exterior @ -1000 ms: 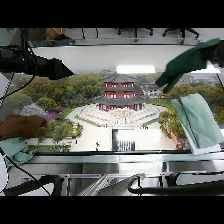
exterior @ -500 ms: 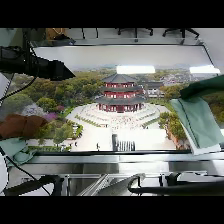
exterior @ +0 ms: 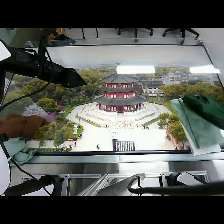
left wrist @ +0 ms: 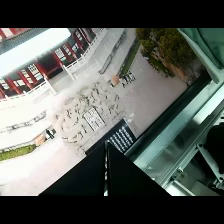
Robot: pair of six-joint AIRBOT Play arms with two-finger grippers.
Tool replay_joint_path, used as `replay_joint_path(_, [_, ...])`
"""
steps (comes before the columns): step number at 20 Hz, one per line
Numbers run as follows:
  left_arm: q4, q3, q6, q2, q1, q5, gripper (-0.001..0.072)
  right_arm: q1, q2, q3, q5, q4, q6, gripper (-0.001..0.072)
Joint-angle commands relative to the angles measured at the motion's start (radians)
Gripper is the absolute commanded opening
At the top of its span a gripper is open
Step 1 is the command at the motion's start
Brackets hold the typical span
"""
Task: Fold the shirts.
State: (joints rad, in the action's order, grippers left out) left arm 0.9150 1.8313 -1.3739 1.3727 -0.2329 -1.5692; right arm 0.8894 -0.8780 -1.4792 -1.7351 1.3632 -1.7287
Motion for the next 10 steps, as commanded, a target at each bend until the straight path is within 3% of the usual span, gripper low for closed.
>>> replay_joint_path(1, [0.001, 0.0, 0.012, 0.001, -0.044, -0.016, 0.0019, 0.0, 0.094, 0.254, 0.016, 0.107, -0.014, 0.0121])
replay_joint_path(2, [0.0, 0.0, 0.012, 0.001, -0.045, -0.026, 0.0019, 0.0, 0.096, 0.303, 0.02, 0.107, -0.014, 0.04])
replay_joint_path(3, [0.0, 0.0, 0.012, 0.001, -0.045, -0.035, 0.0019, 0.0, 0.089, 0.322, 0.022, 0.105, -0.014, 0.0542])
replay_joint_path(5, [0.001, 0.0, 0.012, 0.001, -0.04, -0.041, 0.0019, -0.001, 0.071, 0.304, 0.031, 0.071, -0.014, 0.0458])
replay_joint_path(9, [0.0, 0.0, 0.011, 0.001, 0.002, -0.047, 0.0019, -0.039, 0.049, 0.227, 0.127, -0.1, 0.004, 0.0442])
replay_joint_path(10, [-0.001, 0.0, 0.011, 0.001, 0.016, -0.042, 0.0019, -0.067, 0.048, 0.226, 0.174, -0.172, 0.01, 0.0233])
